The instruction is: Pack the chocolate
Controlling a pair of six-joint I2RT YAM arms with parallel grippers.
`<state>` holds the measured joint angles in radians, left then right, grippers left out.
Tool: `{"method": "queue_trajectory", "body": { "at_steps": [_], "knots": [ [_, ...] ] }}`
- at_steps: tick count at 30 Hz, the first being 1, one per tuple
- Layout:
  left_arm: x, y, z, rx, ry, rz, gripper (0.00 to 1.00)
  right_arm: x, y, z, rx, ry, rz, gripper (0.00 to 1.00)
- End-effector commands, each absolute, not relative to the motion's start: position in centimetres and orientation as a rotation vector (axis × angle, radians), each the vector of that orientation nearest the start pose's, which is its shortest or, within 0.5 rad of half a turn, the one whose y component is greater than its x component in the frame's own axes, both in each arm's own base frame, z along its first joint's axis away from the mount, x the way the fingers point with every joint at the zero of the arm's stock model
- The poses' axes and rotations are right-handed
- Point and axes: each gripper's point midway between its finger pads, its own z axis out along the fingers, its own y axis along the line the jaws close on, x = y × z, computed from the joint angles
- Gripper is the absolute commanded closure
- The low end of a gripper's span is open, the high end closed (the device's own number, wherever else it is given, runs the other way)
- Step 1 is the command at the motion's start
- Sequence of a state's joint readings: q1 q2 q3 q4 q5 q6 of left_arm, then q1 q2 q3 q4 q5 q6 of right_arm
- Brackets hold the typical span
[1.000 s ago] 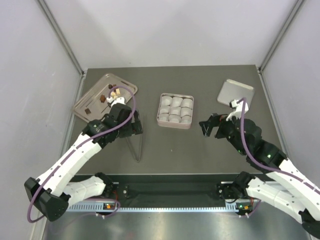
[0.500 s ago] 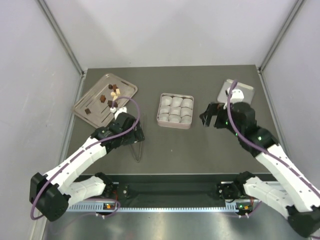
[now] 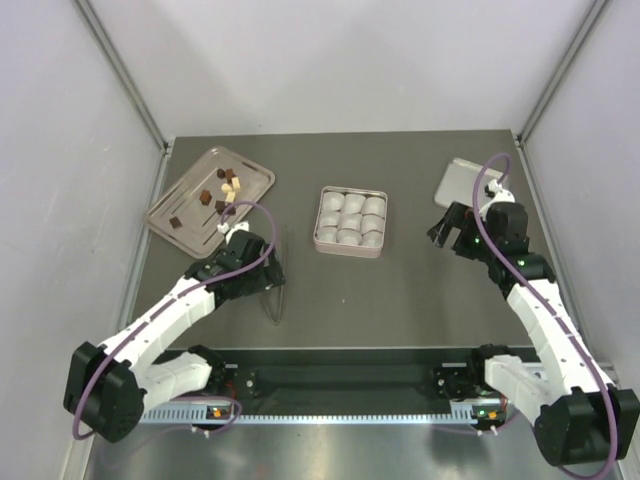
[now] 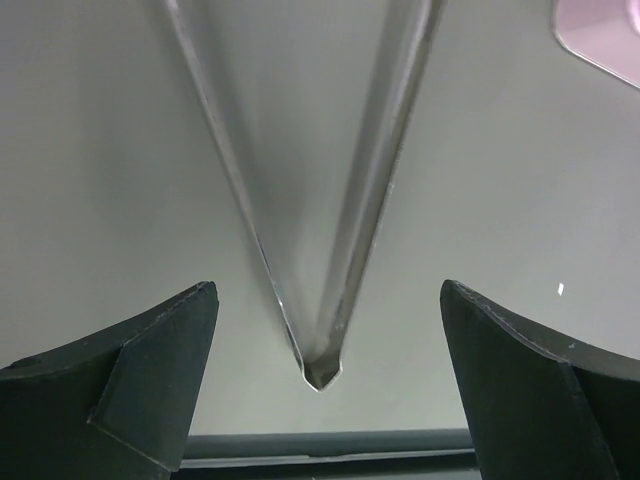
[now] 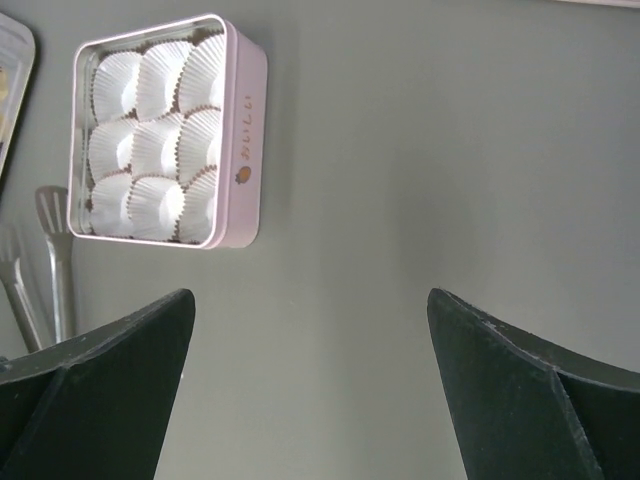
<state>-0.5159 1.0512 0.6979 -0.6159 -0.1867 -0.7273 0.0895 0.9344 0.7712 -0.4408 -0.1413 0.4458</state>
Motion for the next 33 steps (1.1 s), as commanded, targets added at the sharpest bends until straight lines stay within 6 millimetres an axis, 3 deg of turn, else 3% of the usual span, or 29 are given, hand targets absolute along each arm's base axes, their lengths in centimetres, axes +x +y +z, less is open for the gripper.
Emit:
{"method": "queue_trajectory", "body": {
  "at_steps": [1,9,18,26,33],
  "knots": [
    [24.2,-12.0,8.5,-0.360,2.478,-0.304,0.03,30.0,6.8,18.5,0.284,2.077,0.463,0.00],
    [25.6,-12.2,7.2,-0.265,2.486,-0.359,0.05,30.2,6.9,17.6,0.261,2.099,0.457,0.00],
    [25.4,-12.6,4.8,-0.223,2.608,-0.326,0.07,30.5,7.0,17.4,0.251,2.095,0.459,0.00],
    [26.6,-13.1,5.1,-0.188,2.584,-0.325,0.08,30.5,7.0,17.3,0.244,2.096,0.459,0.00],
    [26.8,-12.5,3.9,-0.178,2.625,-0.241,0.09,30.7,7.2,17.2,0.239,2.100,0.469,0.00]
  ]
}}
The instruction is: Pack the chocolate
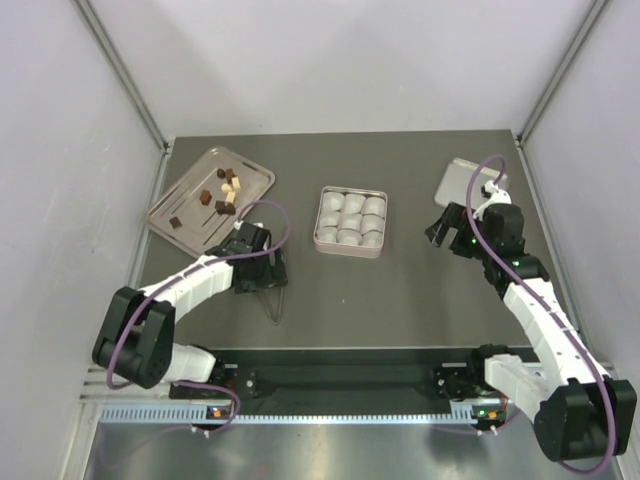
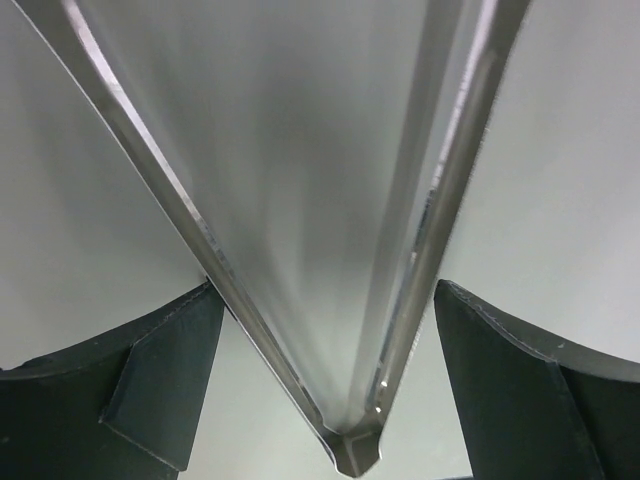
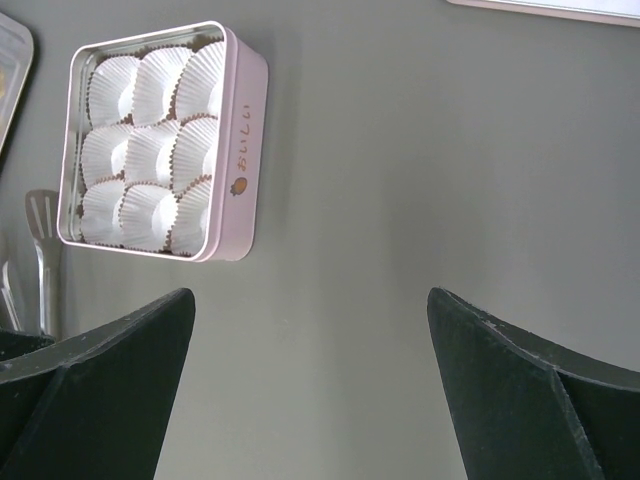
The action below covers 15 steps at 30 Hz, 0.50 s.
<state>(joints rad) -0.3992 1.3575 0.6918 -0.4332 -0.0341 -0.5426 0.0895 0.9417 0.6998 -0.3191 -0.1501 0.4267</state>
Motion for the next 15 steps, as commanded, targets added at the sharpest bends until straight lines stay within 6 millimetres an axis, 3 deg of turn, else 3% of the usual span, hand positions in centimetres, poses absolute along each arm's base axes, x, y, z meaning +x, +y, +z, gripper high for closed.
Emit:
{"method": "queue_trajectory", "body": {
  "at_steps": [1,15],
  "knots": [
    [26.77,-12.43,3.74,-0.181,2.629,-0.237,0.09,30.74,7.24,17.19,0.240,2.101,0.471,0.00],
    [27.38,-12.40,3.26,-0.249,2.645,-0.111,0.07,30.71,7.27,17.21,0.237,2.094,0.473,0.00]
  ]
}}
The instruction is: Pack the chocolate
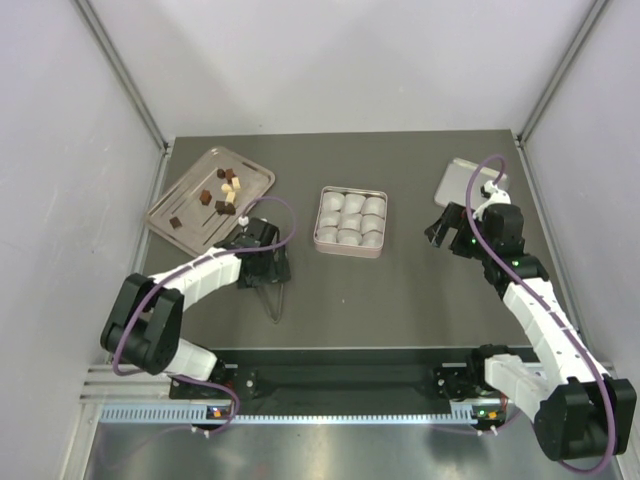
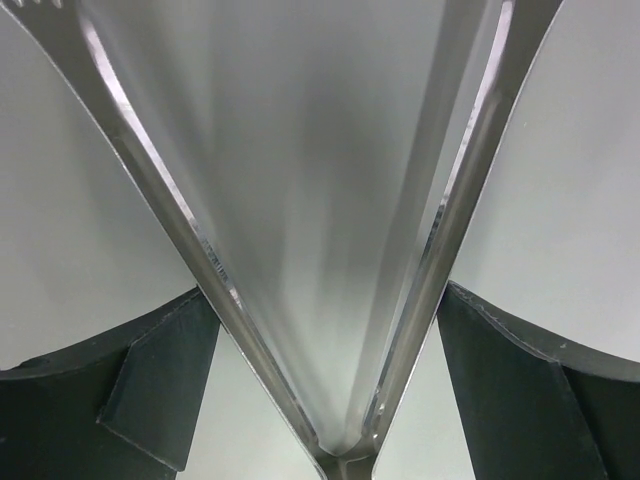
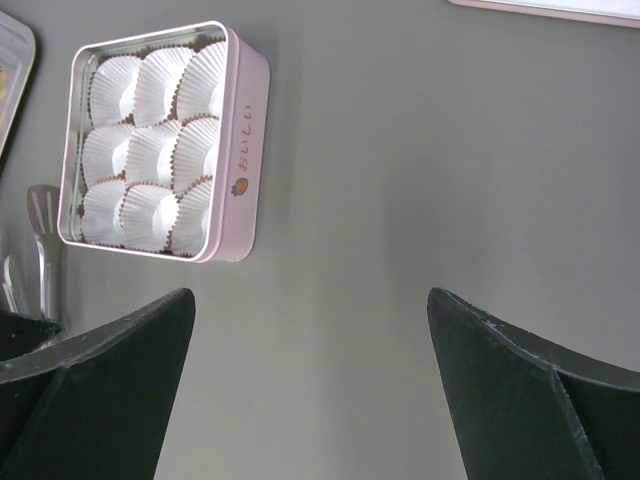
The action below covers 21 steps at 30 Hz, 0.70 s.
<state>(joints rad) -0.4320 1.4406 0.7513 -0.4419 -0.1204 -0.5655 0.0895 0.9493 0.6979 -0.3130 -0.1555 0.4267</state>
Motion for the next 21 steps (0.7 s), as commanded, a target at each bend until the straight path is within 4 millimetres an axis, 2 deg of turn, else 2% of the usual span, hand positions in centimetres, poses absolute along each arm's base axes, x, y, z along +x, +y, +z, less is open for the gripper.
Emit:
{"method": "queue_trajectory", "body": {
  "at_steps": [1,13,18,21],
  "knots": [
    [27.5,-12.4,3.3,-0.253,2.643,-0.103,0.07,30.7,7.3,17.1,0.234,2.096,0.471,0.00],
    [27.1,-12.3,2.3,-0.277,2.671,-0.020,0.04,30.6,7.5,17.3,0.219,2.092,0.473,0.00],
    [26.8,-12.4,2.1,-0.280,2.677,-0.019,0.09,30.6,7.6,17.4,0.216,2.089,0.473,0.00],
    [26.6,-12.4,2.1,-0.279,2.683,-0.026,0.15,30.5,7.6,17.4,0.218,2.092,0.474,0.00]
  ]
}}
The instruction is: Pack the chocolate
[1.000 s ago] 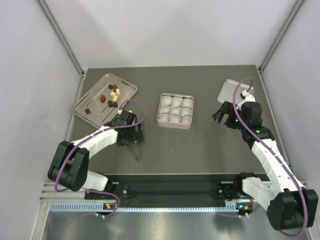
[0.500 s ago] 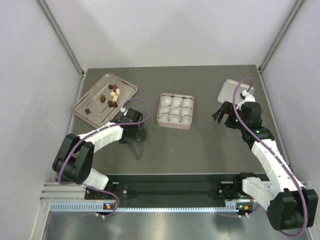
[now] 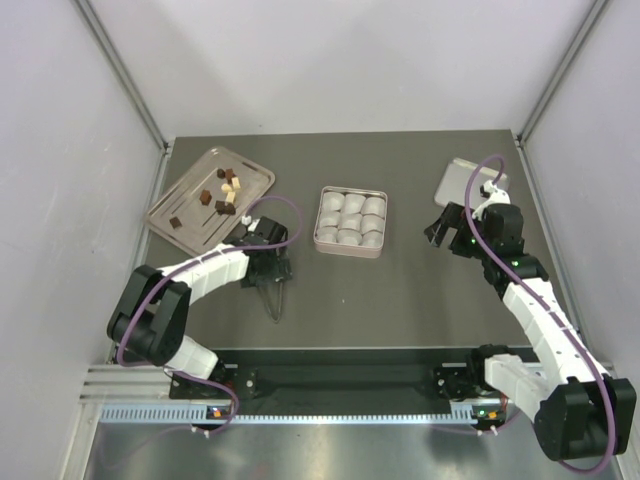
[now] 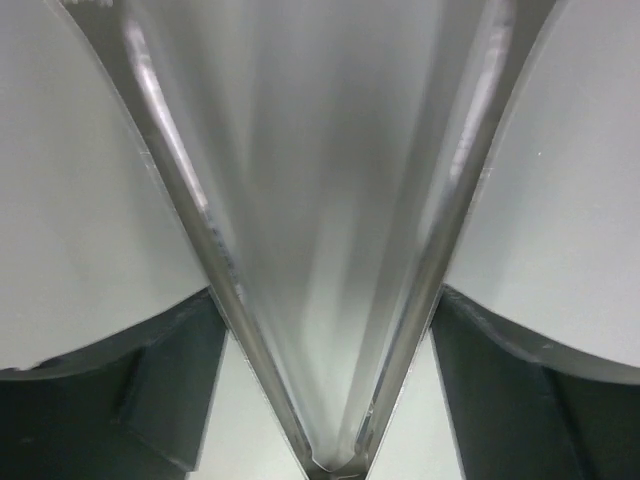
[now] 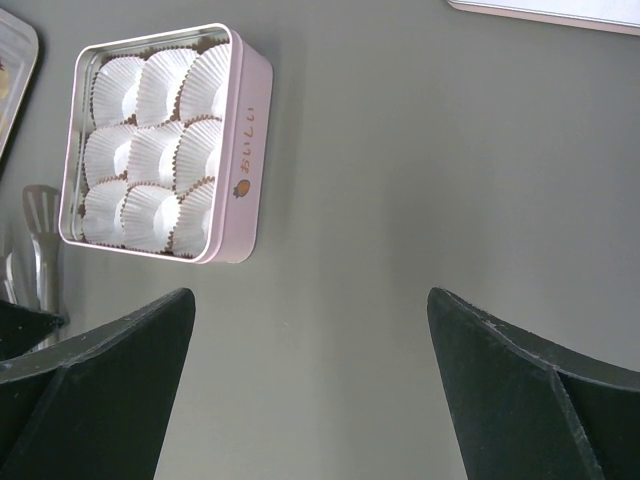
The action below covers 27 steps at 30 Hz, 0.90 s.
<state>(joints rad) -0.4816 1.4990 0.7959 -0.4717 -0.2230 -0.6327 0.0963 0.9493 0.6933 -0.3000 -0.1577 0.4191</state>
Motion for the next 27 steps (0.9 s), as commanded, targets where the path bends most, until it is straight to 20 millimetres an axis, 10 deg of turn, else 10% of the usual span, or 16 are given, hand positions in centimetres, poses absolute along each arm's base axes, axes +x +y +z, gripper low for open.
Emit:
{"method": "queue_trajectory", "body": {
  "at_steps": [1,6,14,27],
  "knots": [
    [26.5,-12.5,2.2,-0.275,2.687,-0.037,0.19,30.5,7.7,17.5,0.212,2.091,0.477,0.00],
    [25.9,-12.5,4.0,-0.251,2.693,-0.049,0.31,30.4,7.7,17.7,0.213,2.087,0.481,0.00],
    [28.0,-12.0,13.2,-0.136,2.598,-0.010,0.39,30.2,7.9,19.3,0.229,2.051,0.507,0.00],
    [27.9,-12.3,17.6,-0.075,2.529,-0.078,0.44,30.0,9.6,20.8,0.193,2.051,0.562,0.00]
  ]
}}
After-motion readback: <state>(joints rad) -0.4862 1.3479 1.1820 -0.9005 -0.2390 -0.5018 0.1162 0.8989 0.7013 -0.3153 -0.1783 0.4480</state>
